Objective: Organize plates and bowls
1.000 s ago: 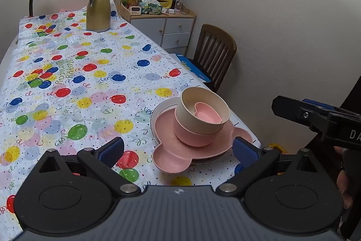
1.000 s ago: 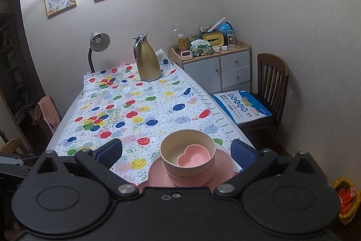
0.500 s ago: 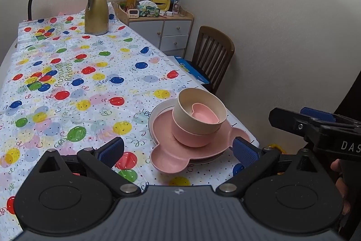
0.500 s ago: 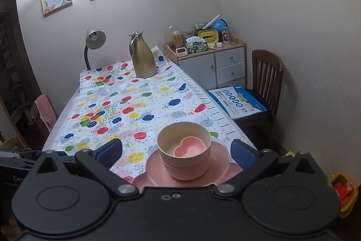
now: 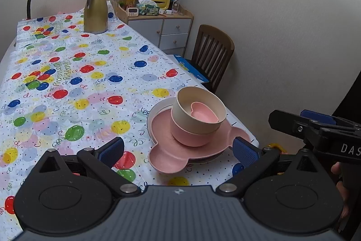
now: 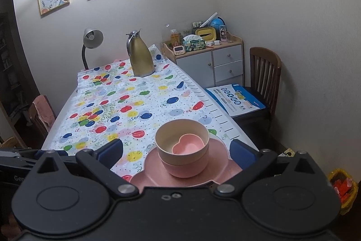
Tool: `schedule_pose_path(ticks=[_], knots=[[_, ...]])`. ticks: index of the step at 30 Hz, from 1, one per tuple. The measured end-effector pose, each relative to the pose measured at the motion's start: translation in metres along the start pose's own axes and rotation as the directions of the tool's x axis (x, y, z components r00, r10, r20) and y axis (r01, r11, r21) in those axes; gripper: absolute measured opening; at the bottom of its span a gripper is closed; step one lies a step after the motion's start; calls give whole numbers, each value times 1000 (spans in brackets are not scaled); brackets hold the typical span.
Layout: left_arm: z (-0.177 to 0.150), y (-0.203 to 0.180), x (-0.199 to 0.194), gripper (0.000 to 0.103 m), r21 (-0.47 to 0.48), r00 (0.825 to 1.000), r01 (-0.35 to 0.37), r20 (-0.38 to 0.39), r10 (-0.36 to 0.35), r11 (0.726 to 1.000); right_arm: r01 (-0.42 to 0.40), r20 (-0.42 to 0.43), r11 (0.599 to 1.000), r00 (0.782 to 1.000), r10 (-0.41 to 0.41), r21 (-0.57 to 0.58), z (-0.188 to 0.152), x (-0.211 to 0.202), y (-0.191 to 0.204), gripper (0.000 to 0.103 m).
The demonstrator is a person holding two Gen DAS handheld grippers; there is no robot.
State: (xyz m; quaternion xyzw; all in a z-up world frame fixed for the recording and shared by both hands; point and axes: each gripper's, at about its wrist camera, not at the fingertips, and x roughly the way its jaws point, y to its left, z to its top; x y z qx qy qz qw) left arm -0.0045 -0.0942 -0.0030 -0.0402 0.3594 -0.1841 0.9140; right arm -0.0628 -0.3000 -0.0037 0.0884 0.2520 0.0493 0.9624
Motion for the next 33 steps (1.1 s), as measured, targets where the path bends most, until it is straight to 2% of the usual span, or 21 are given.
schedule_pose_path(ticks=[9,21,33], knots=[[1,-2,6,103,11,1000,4,-8,-4,1000,18,-7,1000,1000,-18,21,-3,-1,-4,101],[0,-5,13,103,31,1000,24,-13,-23,999,106,-32,993,994,-105,47,-9,-1,-14,101],[1,-5,18,103,41,999,37,-29,-36,998,123,-44,991,992,-120,56,-11,0,-14,101]])
